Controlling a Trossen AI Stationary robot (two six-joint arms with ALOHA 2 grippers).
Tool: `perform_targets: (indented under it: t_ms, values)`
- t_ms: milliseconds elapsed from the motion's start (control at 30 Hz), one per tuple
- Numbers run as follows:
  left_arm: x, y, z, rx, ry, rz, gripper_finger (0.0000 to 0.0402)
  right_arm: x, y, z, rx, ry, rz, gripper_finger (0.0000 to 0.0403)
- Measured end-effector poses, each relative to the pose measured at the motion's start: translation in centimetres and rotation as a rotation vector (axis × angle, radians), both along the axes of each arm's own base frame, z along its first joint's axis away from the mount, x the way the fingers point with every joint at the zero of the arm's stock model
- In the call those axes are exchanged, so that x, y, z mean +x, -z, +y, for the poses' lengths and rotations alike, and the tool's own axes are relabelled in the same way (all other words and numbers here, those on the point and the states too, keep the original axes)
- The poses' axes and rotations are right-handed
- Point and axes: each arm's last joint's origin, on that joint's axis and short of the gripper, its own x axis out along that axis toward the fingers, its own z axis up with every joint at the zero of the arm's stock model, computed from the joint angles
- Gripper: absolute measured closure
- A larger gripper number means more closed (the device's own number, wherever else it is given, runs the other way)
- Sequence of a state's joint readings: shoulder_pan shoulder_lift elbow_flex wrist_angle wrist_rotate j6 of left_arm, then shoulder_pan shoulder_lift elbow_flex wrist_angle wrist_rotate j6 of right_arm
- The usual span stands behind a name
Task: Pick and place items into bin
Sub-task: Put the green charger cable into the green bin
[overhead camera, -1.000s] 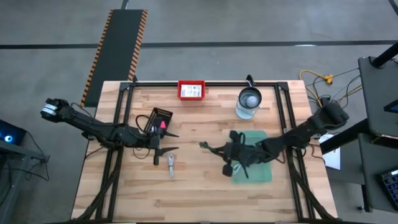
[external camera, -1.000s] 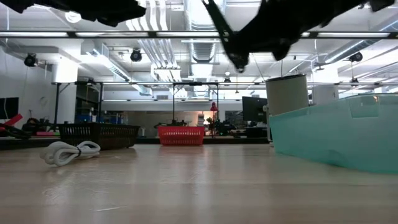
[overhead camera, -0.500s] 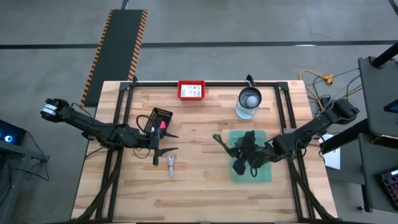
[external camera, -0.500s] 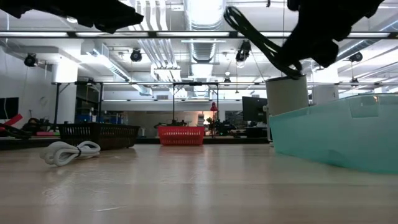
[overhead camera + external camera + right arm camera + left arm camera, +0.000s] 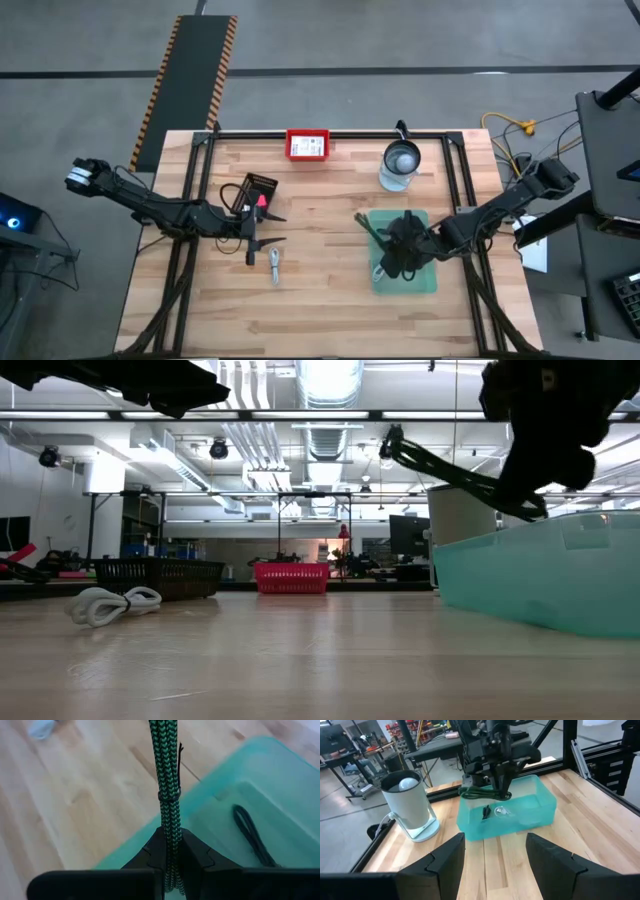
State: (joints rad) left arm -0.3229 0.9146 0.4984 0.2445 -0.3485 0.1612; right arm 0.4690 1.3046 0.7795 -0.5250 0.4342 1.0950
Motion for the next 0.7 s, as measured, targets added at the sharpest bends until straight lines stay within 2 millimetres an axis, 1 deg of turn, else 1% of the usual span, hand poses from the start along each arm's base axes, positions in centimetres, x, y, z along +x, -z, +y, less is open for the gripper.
perform_targets:
  t_ms: [167,400,500,700]
  values:
    - [0.0,0.0,0.0,0.000,0.001,0.000,0.0207,-0.6,0.1,-0.3,0.020,0.065,0.042,0.0385]
    - [0.0,0.4,0.0,0.003,0.001,0.012,0.0207,-0.6,0.0,-0.2,0.042,0.058,0.054,0.0385]
    - [-0.1,0.5,0.0,0.003,0.001,0.015,0.0207,-0.6,-0.5,-0.3,0.035,0.063,0.072,0.0385]
    - [-0.1,0.5,0.0,0.003,0.000,0.015,0.0207,-1.2,-1.8,-0.5,0.016,0.095,0.174,0.0385]
